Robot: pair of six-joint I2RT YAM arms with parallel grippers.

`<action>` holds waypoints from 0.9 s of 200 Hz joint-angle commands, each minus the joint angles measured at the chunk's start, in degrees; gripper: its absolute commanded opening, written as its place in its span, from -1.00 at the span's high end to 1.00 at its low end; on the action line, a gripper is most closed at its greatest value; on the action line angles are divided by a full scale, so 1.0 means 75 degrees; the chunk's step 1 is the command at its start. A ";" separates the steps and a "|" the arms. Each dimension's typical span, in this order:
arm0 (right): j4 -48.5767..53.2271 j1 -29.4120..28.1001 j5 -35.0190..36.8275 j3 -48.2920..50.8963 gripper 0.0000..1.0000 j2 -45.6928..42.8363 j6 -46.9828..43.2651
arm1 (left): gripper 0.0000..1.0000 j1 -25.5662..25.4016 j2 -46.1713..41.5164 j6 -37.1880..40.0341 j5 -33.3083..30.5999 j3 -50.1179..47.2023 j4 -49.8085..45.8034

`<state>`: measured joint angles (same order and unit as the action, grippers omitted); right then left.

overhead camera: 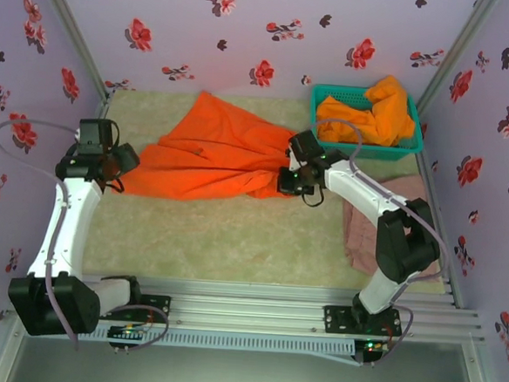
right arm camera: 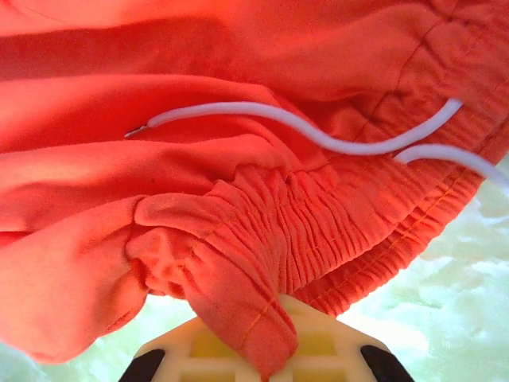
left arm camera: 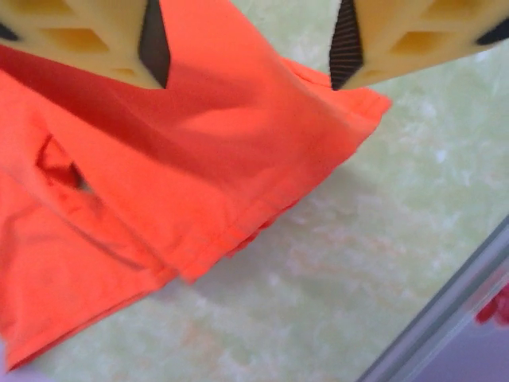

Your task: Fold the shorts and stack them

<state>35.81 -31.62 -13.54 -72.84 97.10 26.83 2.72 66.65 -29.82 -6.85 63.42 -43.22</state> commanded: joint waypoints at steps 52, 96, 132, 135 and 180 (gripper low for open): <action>-0.0021 -0.0342 0.0479 0.0513 1.00 -0.0149 -0.0046 | -0.85 0.0076 -0.1553 -0.1515 0.0072 -0.2482 -0.0179; -0.0196 -0.0349 0.0540 0.0617 1.00 -0.0196 -0.0031 | -0.76 0.0224 -0.1628 -0.2200 0.0180 -0.3120 -0.0336; -0.0251 -0.0346 0.0574 0.0656 1.00 -0.0225 -0.0056 | -0.58 0.0416 -0.1146 -0.2341 0.0448 -0.3308 -0.0029; -0.0252 -0.0349 0.0575 0.0662 1.00 -0.0222 -0.0054 | -0.57 0.0411 -0.1118 -0.2372 0.0476 -0.3321 -0.0007; -0.0274 -0.0344 0.0522 0.0608 1.00 -0.0238 -0.0062 | -0.34 0.0411 -0.1187 -0.3477 0.0715 -0.3878 0.0621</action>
<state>34.26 -34.13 -10.68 -68.51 96.95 26.59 5.34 58.15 -50.19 -3.14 36.84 -41.74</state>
